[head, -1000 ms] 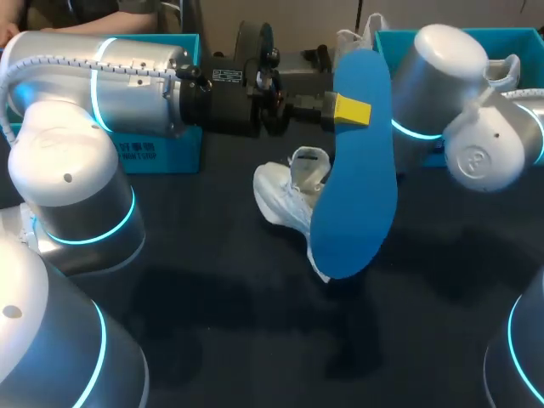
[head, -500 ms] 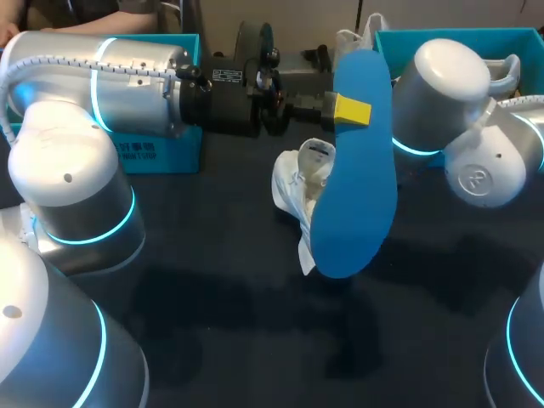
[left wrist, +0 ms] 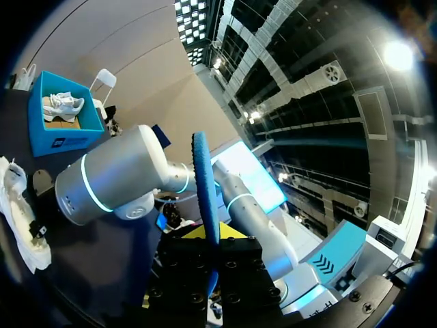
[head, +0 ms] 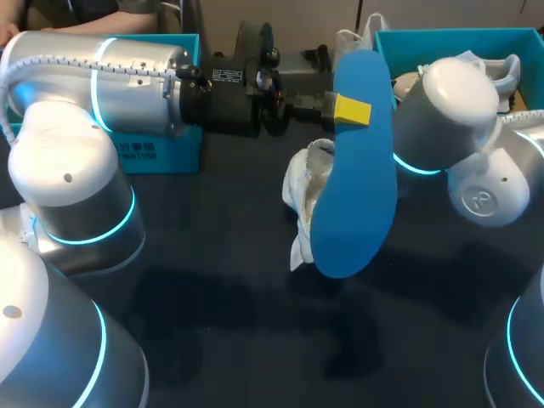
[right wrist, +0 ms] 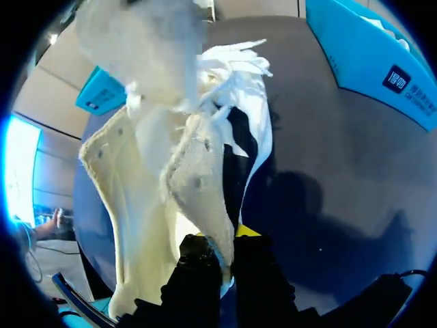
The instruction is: Take the shoe out of the shoebox, open the shoe tongue, remove and reinsert the insole, then place the shoe into the shoebox
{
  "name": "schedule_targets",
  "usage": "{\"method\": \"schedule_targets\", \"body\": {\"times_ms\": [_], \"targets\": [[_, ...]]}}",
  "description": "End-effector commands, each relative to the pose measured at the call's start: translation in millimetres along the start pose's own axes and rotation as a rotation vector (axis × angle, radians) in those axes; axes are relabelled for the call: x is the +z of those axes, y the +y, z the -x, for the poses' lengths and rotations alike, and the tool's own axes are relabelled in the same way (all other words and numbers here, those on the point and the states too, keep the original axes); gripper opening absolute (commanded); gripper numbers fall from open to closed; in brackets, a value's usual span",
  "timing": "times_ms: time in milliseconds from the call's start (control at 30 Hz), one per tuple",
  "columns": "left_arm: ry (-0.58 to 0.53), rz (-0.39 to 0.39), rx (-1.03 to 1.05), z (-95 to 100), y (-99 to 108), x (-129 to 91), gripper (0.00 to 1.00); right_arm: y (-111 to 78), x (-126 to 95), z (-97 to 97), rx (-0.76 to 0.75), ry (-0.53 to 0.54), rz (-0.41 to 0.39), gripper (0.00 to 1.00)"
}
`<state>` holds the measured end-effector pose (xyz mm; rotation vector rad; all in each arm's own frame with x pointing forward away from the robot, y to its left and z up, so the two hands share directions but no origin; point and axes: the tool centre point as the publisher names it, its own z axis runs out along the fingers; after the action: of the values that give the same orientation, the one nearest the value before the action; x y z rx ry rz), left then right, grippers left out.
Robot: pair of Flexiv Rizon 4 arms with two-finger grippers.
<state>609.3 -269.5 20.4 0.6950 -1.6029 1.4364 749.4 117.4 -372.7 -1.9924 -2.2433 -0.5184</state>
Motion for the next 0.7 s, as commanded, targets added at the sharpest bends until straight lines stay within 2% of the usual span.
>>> {"method": "schedule_targets", "body": {"times_ms": [33, 700], "targets": [[-0.002, -0.001, 0.0, 0.0, 1, 1, 0.0, -5.1, 5, -6.4, -0.008, 0.005, 0.008, 0.0], [-0.002, -0.001, 0.0, 0.0, 1, 1, 0.0, -15.8, 30, 4.6, -0.015, 0.009, -0.06, 0.0]]}}
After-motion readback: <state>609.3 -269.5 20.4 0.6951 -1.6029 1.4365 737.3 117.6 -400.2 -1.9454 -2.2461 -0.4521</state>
